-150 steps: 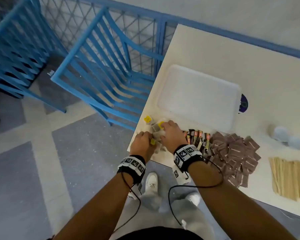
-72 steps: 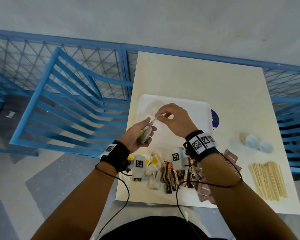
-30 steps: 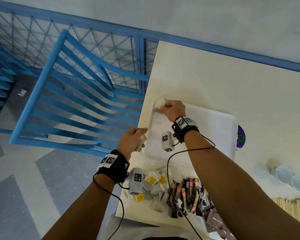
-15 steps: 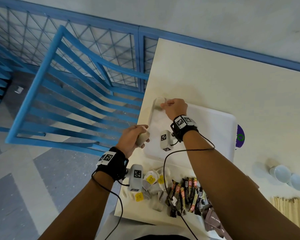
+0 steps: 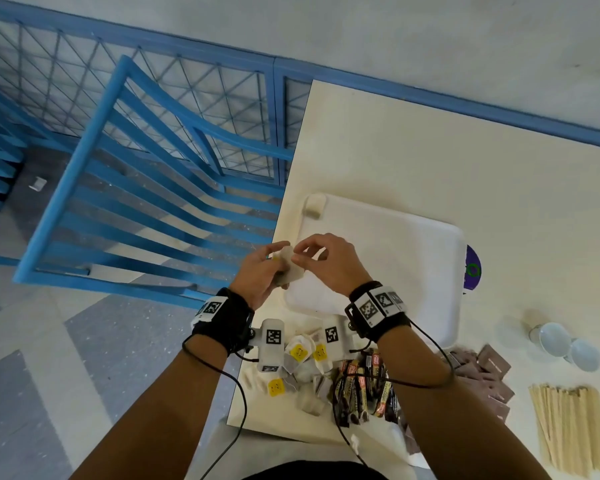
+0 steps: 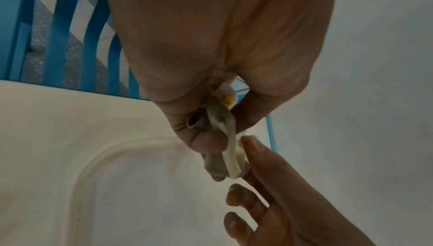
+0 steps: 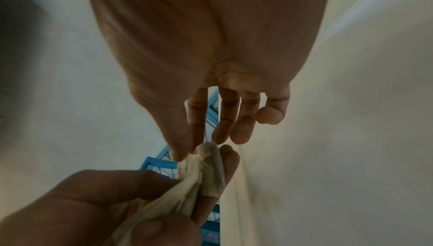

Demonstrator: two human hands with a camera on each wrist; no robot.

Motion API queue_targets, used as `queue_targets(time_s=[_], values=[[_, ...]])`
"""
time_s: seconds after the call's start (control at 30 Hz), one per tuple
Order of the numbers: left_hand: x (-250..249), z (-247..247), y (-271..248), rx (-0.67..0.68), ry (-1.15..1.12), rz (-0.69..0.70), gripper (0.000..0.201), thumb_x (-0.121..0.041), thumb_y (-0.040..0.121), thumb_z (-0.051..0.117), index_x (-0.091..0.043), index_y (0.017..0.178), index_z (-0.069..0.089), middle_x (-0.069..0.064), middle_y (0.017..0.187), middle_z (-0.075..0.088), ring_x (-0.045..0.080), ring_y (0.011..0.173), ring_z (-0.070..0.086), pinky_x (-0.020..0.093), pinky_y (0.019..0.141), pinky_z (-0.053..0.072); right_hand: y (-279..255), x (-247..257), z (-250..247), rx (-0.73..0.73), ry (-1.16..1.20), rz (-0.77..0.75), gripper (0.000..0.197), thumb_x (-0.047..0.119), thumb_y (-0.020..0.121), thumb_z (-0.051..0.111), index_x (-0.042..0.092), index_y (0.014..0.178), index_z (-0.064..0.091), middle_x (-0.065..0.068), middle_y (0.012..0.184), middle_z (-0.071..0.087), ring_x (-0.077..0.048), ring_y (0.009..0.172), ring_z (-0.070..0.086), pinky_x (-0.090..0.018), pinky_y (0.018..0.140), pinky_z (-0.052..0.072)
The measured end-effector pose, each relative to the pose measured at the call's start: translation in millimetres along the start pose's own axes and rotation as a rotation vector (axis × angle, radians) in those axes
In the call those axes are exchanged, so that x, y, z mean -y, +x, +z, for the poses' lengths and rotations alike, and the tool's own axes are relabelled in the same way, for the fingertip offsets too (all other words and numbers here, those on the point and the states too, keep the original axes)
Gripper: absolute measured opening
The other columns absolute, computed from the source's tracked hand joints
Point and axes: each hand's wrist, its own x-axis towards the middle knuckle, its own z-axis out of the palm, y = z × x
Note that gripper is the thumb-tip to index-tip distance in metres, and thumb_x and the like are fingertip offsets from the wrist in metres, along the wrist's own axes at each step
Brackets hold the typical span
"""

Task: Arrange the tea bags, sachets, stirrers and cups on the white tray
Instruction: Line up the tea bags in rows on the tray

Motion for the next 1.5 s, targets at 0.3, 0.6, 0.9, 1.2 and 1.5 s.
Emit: queue_targets(time_s=[0.3, 0.6, 0.9, 1.2, 1.5], values=[[1.3, 2.6, -6.9, 0.022, 0.049, 0.0, 0.03, 0.006, 0.095, 0.05, -0.006, 0.122, 0.057, 0.024, 0.11, 0.069, 0.031, 0.086, 0.07, 0.027, 0.046, 0.042, -2.1, -1.9, -2.3, -0.02, 0.033, 0.033, 0.004, 0.024, 0.088, 0.075, 0.022, 0.089, 0.072, 0.011, 0.084, 0.07, -0.002, 0.074, 0.062, -0.009, 0.067, 0.046], [8.7, 0.7, -2.7, 0.007, 0.143, 0.097, 0.012, -0.021, 0.096, 0.07, -0.01, 0.092, 0.065, 0.023, 0.102, 0.075, 0.03, 0.085, 0.075, 0.023, 0.047, 0.036, 3.7, -5.5, 0.5, -0.042, 0.115, 0.178, 0.011, 0.033, 0.09, 0.072, 0.027, 0.097, 0.067, 0.006, 0.091, 0.071, -0.017, 0.083, 0.069, -0.032, 0.08, 0.057], [4.2, -6.5, -0.1, -0.071, 0.131, 0.011, 0.038, -0.034, 0.098, 0.066, -0.003, 0.12, 0.063, 0.009, 0.1, 0.079, 0.024, 0.082, 0.075, 0.022, 0.045, 0.037, 45.8, -4.2, -7.4, -0.187, 0.178, 0.314, 0.016, 0.026, 0.086, 0.075, 0.017, 0.099, 0.073, 0.001, 0.083, 0.075, -0.014, 0.071, 0.071, -0.027, 0.066, 0.055], [10.4, -22.4, 4.8, -0.129, 0.132, -0.029, 0.029, -0.023, 0.098, 0.064, -0.001, 0.117, 0.064, 0.009, 0.095, 0.079, 0.025, 0.078, 0.075, 0.023, 0.049, 0.038, 71.8, -6.5, 9.5, -0.311, 0.034, 0.364, 0.018, 0.02, 0.088, 0.068, 0.013, 0.103, 0.075, -0.005, 0.098, 0.076, -0.021, 0.095, 0.067, -0.023, 0.079, 0.048], [6.8, -21.5, 6.6, -0.123, 0.12, -0.044, 0.018, -0.022, 0.098, 0.065, -0.007, 0.109, 0.065, 0.01, 0.096, 0.079, 0.026, 0.079, 0.074, 0.022, 0.049, 0.038, 75.3, -12.4, 9.7, -0.381, 0.07, 0.415, 0.014, 0.017, 0.085, 0.072, 0.015, 0.097, 0.066, -0.004, 0.098, 0.072, -0.021, 0.093, 0.066, -0.009, 0.063, 0.04]])
